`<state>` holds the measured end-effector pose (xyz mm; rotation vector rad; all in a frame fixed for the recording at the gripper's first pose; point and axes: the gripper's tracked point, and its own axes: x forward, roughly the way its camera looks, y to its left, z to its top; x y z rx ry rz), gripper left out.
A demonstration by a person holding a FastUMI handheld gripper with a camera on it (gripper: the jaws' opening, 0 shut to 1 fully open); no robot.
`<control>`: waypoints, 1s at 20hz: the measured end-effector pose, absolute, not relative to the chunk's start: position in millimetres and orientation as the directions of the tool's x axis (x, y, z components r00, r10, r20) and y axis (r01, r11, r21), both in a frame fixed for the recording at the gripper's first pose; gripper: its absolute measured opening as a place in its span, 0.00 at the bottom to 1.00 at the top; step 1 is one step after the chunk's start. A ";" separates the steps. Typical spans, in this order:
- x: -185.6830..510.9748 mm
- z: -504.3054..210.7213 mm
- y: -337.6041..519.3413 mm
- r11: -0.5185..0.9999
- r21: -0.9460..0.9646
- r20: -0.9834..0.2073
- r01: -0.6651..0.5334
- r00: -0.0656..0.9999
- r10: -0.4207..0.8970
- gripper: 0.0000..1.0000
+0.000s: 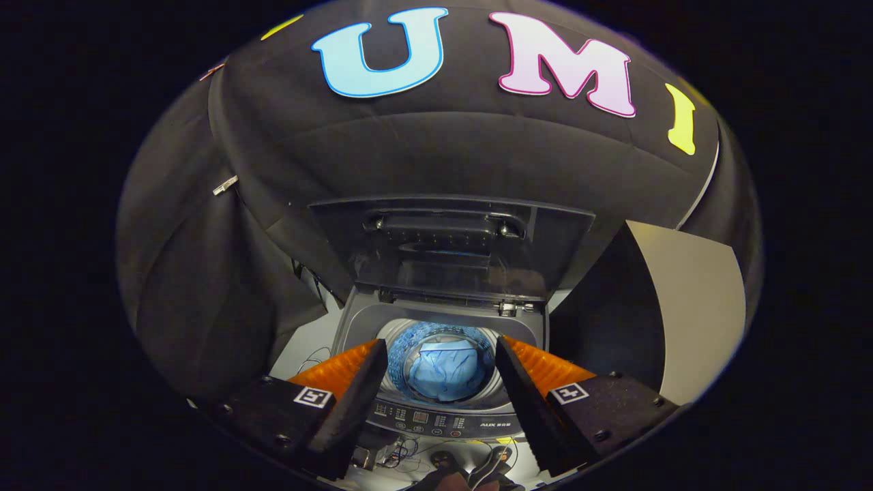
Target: Put the clothes into the washing machine and then close the washing machine lid.
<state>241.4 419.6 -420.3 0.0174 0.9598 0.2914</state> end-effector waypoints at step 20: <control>351.3 -270.1 471.8 0.931 0.190 -0.504 -0.311 0.783 0.364 1.00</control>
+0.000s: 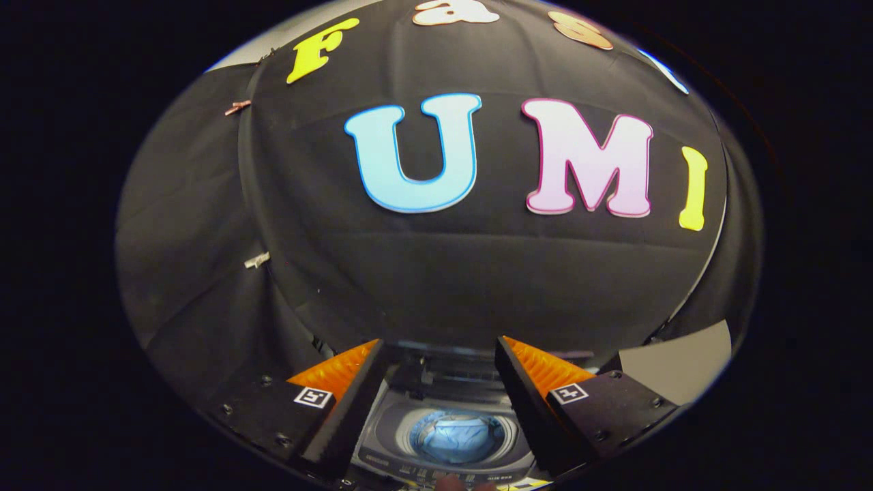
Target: Put the clothes into the washing machine and then close the washing machine lid.
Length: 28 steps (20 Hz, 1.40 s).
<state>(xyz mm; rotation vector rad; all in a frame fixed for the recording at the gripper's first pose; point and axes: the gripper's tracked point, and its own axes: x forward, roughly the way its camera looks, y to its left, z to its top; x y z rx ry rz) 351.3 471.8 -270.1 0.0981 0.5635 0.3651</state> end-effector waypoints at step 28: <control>413.4 -434.4 473.4 0.971 0.146 -0.799 -0.191 0.555 0.229 1.00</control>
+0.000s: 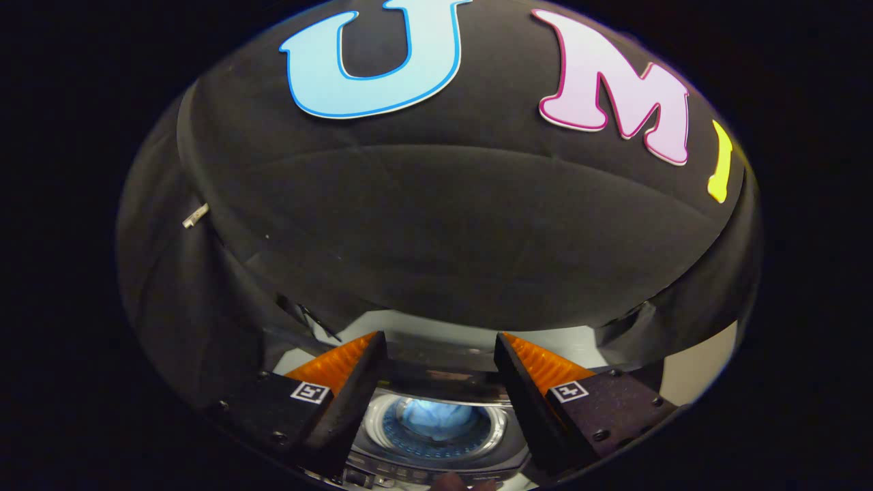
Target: Put the clothes into the washing machine and then close the washing machine lid.
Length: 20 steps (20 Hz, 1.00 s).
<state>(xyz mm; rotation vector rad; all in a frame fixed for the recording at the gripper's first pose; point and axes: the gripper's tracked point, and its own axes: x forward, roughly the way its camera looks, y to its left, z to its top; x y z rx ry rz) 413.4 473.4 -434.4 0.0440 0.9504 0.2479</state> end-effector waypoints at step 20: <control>400.6 -431.4 469.8 0.966 0.165 -0.720 -0.200 0.644 0.256 1.00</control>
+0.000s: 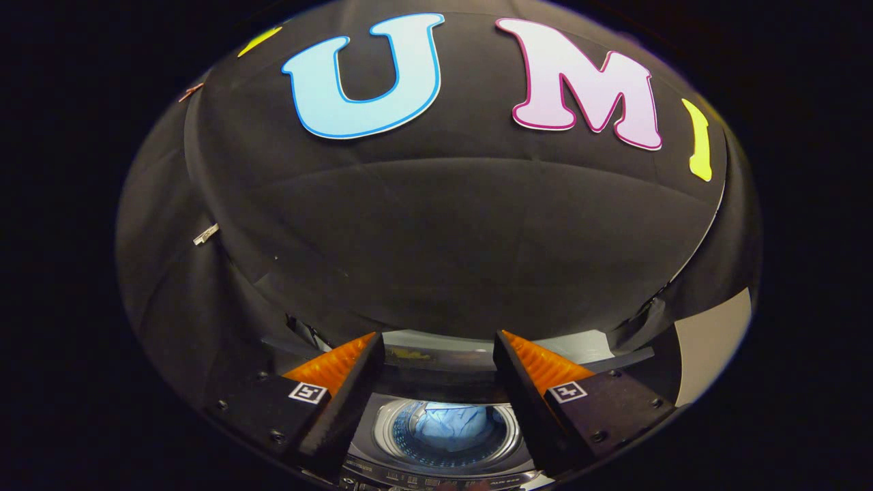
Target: Put the clothes into the washing machine and then close the washing machine lid.
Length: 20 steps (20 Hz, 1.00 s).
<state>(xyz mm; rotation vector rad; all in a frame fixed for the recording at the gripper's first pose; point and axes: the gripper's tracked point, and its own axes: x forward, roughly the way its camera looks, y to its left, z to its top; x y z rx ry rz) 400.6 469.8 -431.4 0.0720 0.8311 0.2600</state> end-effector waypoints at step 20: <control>314.7 -462.6 455.6 0.964 0.198 -0.791 -0.178 0.552 0.265 1.00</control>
